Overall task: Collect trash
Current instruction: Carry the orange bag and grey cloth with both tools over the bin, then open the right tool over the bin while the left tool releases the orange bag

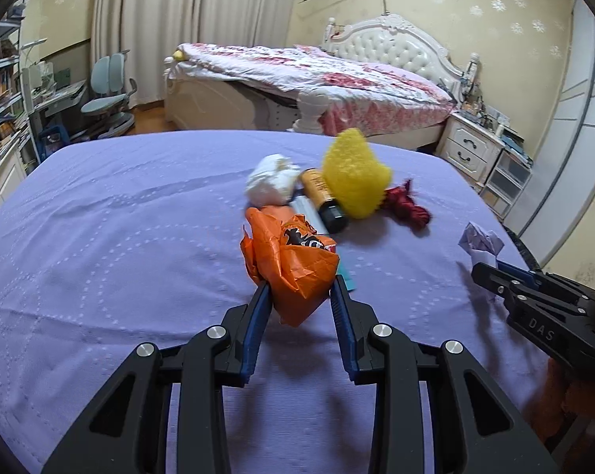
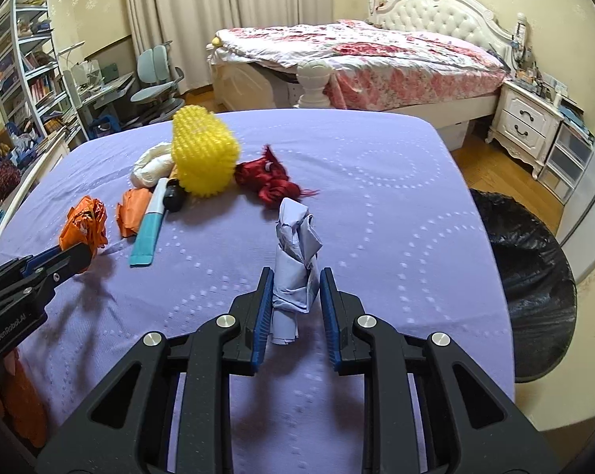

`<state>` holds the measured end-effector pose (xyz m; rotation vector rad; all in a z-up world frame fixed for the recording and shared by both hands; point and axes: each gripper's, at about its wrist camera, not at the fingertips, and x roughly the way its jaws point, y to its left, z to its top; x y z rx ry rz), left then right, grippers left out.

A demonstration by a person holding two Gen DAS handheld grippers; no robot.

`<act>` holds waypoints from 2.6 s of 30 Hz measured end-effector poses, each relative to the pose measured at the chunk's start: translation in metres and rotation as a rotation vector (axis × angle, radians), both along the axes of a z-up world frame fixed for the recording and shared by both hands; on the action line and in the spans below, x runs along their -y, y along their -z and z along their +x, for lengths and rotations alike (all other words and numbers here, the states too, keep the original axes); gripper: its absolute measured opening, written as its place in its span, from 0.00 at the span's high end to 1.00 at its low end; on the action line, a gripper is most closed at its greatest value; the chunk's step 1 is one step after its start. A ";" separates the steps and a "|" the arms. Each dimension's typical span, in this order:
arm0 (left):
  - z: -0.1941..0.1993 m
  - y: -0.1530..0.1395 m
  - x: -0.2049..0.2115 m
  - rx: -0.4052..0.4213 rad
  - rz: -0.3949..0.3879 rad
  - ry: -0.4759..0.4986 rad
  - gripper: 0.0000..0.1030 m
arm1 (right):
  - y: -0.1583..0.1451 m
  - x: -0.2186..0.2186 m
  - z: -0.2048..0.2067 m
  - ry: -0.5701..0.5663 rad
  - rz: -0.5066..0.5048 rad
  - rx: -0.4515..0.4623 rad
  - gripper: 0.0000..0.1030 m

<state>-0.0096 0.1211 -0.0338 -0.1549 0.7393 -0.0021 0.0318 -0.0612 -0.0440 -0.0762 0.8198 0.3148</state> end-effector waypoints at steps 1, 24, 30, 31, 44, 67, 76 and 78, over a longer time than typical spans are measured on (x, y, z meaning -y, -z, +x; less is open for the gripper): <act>0.001 -0.002 0.006 0.006 -0.002 0.012 0.67 | -0.001 0.005 0.000 0.010 0.003 0.003 0.77; 0.042 -0.014 0.143 0.058 -0.006 0.276 0.67 | -0.008 0.137 0.002 0.295 0.006 0.069 0.77; 0.055 -0.015 0.175 0.074 0.002 0.332 0.67 | -0.006 0.164 0.009 0.346 0.003 0.070 0.77; 0.057 -0.015 0.180 0.076 0.003 0.342 0.67 | -0.006 0.167 0.009 0.352 0.005 0.070 0.77; 0.097 -0.004 0.239 0.055 0.033 0.424 0.67 | 0.010 0.209 0.034 0.424 0.014 0.057 0.77; 0.131 0.005 0.264 -0.004 0.026 0.434 0.30 | 0.027 0.250 0.064 0.497 0.032 0.022 0.64; 0.113 -0.006 0.243 0.041 0.054 0.370 0.25 | 0.019 0.244 0.049 0.515 0.028 0.044 0.48; 0.109 -0.009 0.236 0.046 0.060 0.353 0.25 | 0.016 0.237 0.044 0.508 0.027 0.050 0.41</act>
